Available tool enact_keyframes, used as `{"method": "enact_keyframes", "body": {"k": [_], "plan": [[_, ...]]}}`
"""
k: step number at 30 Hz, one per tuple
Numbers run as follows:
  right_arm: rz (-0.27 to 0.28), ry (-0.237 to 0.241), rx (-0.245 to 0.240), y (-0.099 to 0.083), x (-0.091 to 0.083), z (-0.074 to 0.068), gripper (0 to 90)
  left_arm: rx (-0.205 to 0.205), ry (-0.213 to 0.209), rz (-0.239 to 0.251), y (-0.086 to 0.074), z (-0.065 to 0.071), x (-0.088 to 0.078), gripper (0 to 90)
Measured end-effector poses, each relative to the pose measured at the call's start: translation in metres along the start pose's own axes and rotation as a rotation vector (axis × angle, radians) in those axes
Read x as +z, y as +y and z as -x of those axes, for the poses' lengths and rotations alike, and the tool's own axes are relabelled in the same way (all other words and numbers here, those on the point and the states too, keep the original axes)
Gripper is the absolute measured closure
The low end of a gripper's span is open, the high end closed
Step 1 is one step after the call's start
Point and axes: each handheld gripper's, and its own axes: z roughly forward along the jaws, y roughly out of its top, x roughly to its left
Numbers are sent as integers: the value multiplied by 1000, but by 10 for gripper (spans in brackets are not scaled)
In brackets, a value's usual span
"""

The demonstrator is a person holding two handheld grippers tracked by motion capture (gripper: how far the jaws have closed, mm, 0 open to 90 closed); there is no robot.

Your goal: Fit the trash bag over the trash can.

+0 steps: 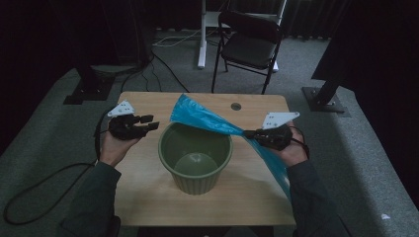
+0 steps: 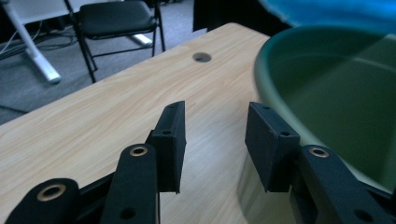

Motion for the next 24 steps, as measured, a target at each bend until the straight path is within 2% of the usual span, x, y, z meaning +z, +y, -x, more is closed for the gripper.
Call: {"method": "enact_keyframes", "body": {"k": [5, 8, 13, 14, 21, 24], "plan": [[-4, 10, -13, 0, -2, -2, 900, 16, -10, 13, 8, 4, -3, 576], [-14, 16, -27, -1, -2, -4, 900, 18, -25, 45, 18, 7, -5, 576], [-23, 22, -30, -1, -2, -5, 900, 18, -10, 37, 27, 11, -4, 583], [-25, 28, -34, -1, -2, -6, 900, 13, -29, 50, 30, 13, -3, 583], [-37, 40, -54, 0, -1, -9, 900, 18, -63, 77, 38, 20, 0, 575], [-37, 47, -67, 0, -2, -10, 900, 32, -84, 87, 42, 27, 2, 574]]}}
